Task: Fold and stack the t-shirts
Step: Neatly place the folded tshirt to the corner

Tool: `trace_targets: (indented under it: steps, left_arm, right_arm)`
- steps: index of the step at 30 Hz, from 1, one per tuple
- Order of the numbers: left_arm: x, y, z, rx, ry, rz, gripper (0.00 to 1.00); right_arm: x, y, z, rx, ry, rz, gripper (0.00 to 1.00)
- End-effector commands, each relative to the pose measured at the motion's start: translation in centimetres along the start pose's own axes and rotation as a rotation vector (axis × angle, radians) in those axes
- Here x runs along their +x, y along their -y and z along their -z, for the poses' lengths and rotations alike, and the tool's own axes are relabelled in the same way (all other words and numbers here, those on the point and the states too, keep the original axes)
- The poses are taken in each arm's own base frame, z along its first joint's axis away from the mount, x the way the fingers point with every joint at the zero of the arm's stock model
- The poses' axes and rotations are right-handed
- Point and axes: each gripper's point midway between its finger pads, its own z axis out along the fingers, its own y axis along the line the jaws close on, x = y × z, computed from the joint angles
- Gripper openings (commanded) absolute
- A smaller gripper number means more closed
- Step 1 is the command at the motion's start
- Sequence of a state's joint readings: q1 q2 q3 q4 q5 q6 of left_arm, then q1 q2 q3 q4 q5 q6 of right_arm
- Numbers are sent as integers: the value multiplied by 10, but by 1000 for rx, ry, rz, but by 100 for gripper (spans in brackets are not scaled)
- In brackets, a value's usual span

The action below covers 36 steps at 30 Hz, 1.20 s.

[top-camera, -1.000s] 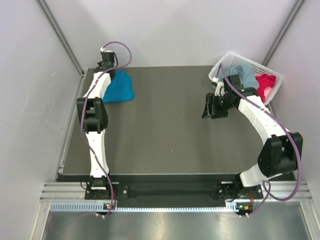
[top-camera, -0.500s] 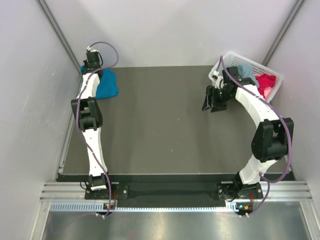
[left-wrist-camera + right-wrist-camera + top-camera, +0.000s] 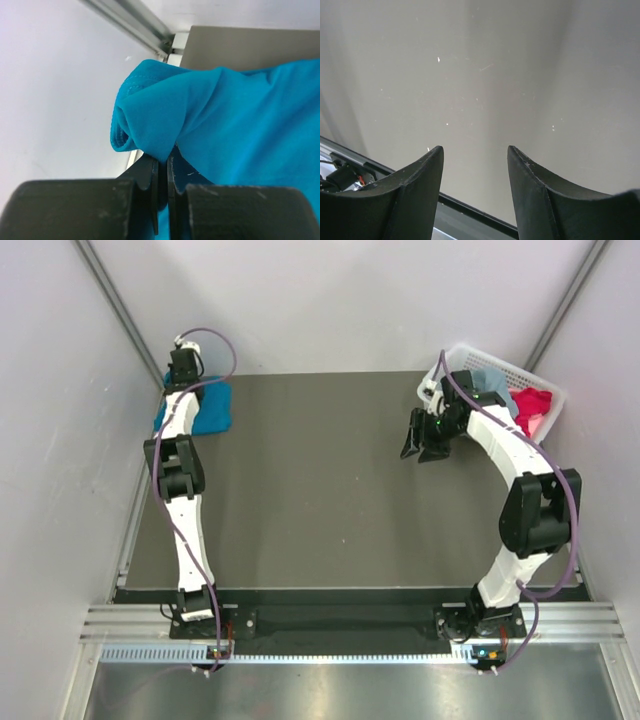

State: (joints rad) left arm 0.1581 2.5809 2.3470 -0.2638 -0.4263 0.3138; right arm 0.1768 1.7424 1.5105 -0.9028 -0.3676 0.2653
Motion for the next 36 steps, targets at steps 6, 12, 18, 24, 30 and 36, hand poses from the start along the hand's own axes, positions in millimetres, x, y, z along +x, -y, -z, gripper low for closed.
trace_targets:
  steps: [6, 12, 18, 24, 30, 36]
  left_arm:
    - [-39, -5, -9, -32, 161, 84, 0]
    - [-38, -2, -15, -31, 179, 113, 0]
    - [-38, -30, -9, -156, 156, 150, 63]
    - [-84, -62, 29, -226, 235, 239, 89]
    - [-110, -39, 64, -140, 286, 260, 91]
    - [-116, 39, 125, 29, 251, 226, 92]
  right_arm:
    - [-20, -19, 3, -27, 55, 13, 54]
    - [-17, -23, -3, -31, 35, 10, 54]
    - [-14, -25, -4, -33, 33, 6, 53]
    - [-13, -30, -8, -54, 29, 10, 53]
    - [0, -32, -4, -65, 41, 20, 53]
    - [24, -28, 16, -60, 102, 41, 54]
